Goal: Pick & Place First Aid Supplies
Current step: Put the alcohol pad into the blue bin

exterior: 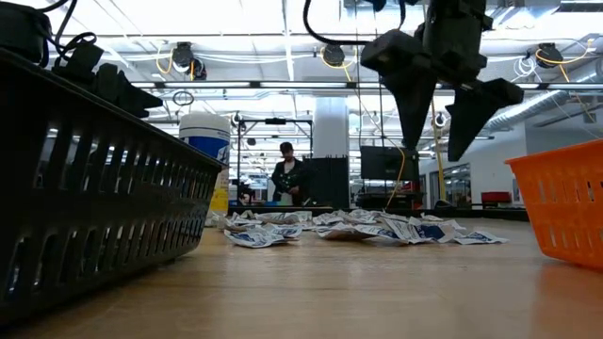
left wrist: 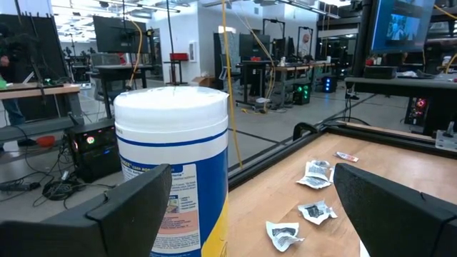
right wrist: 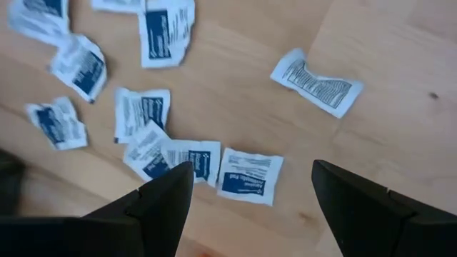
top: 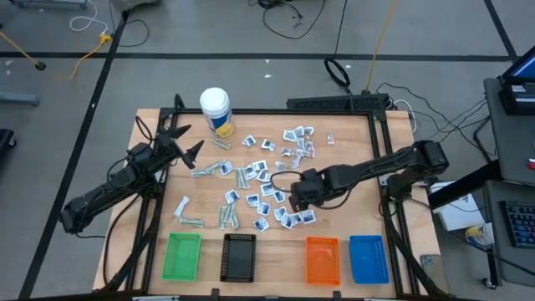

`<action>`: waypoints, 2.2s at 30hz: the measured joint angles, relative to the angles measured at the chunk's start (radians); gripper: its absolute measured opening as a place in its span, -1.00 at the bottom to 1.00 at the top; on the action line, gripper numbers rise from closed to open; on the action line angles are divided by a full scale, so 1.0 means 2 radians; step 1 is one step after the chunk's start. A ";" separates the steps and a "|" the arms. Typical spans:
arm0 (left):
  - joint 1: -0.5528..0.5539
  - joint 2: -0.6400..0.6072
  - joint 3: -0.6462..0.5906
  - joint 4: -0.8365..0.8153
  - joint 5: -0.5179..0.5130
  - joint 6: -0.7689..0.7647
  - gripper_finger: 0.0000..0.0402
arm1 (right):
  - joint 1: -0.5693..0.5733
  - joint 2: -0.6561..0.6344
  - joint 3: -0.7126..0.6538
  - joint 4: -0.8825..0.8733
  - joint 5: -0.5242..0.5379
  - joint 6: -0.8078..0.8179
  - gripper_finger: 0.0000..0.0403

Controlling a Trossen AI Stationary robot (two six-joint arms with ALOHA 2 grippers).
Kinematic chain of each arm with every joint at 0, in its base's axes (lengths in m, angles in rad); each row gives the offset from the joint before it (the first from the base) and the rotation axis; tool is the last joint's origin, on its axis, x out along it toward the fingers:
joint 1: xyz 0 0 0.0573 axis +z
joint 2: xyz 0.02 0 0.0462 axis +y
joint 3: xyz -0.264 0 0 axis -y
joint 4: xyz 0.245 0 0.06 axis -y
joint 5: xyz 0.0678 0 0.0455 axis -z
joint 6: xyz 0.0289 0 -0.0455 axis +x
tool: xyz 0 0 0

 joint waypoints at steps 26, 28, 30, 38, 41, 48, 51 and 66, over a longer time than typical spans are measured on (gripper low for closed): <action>0.000 0.000 0.000 0.000 0.000 0.000 0.98 | 0.039 0.125 0.000 0.024 0.025 -0.020 0.27; 0.000 0.000 0.000 0.000 0.000 0.000 0.98 | 0.039 0.125 0.000 0.025 0.025 -0.013 0.16; 0.000 0.000 0.000 0.000 0.000 0.000 0.98 | 0.039 0.125 0.000 0.027 0.023 -0.010 0.02; 0.000 0.000 0.000 0.000 0.000 0.000 0.98 | 0.039 0.126 0.000 0.028 0.021 0.012 -0.56; 0.000 0.000 0.000 0.000 0.000 0.000 0.98 | 0.039 0.126 0.000 0.028 0.021 0.012 -0.74; 0.000 0.000 0.000 0.000 0.000 0.000 0.98 | 0.039 0.126 0.000 0.028 0.021 -0.002 -0.97; 0.000 0.000 0.000 0.000 0.000 0.000 0.98 | 0.039 0.126 0.000 0.028 0.022 -0.012 -0.98; 0.000 0.000 0.000 0.000 0.000 0.000 0.98 | 0.025 0.042 -0.001 -0.005 -0.002 -0.023 -1.00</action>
